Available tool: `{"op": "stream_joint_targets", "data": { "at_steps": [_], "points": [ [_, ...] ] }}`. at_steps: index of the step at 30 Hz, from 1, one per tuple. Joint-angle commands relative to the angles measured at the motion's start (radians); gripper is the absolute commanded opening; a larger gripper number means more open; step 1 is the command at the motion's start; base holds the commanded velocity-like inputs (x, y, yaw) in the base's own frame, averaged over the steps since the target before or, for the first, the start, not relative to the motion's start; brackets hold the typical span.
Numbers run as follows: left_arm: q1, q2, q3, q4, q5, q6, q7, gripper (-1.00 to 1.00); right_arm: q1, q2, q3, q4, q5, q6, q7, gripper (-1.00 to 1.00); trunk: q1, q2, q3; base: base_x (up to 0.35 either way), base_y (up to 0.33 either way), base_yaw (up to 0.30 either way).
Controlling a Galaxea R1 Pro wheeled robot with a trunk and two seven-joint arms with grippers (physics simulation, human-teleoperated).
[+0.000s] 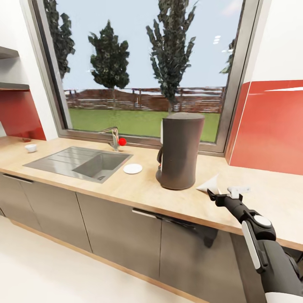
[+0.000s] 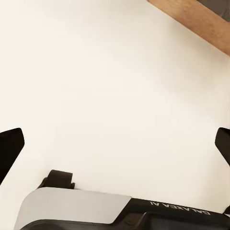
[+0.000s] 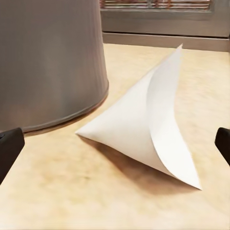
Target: Set up a coffee station on the kitchen countertop: keep the coffee maker on the countertop, move the bottle of coffee from the kitchen shelf to the counter next to the coffee maker, place a paper coffee filter on top of the coffee maker, put the saucer next to the coffee maker with the coffee cup on the saucer, and place the electric kettle next to the coffee maker.
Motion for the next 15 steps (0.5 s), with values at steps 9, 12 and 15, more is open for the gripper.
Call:
{"op": "stream_joint_targets", "data": {
  "at_steps": [9,12,15],
  "points": [
    [0.000,-0.001,0.002,-0.001,0.005,-0.001,0.000,1.00,-0.001,0.000,0.001,0.013,0.000,0.005,0.005,1.00,0.000,-0.001,-0.001,0.054,-0.036,0.000],
    [0.000,-0.001,0.002,-0.001,0.005,-0.001,0.000,1.00,-0.001,0.000,0.002,0.013,0.000,0.005,0.005,1.00,0.000,-0.001,-0.001,0.043,-0.032,0.000],
    [0.000,-0.001,0.002,-0.001,0.005,-0.001,0.000,1.00,-0.001,0.000,0.002,0.013,0.000,0.005,0.005,1.00,0.000,-0.001,-0.001,0.019,-0.014,0.000]
  ]
}}
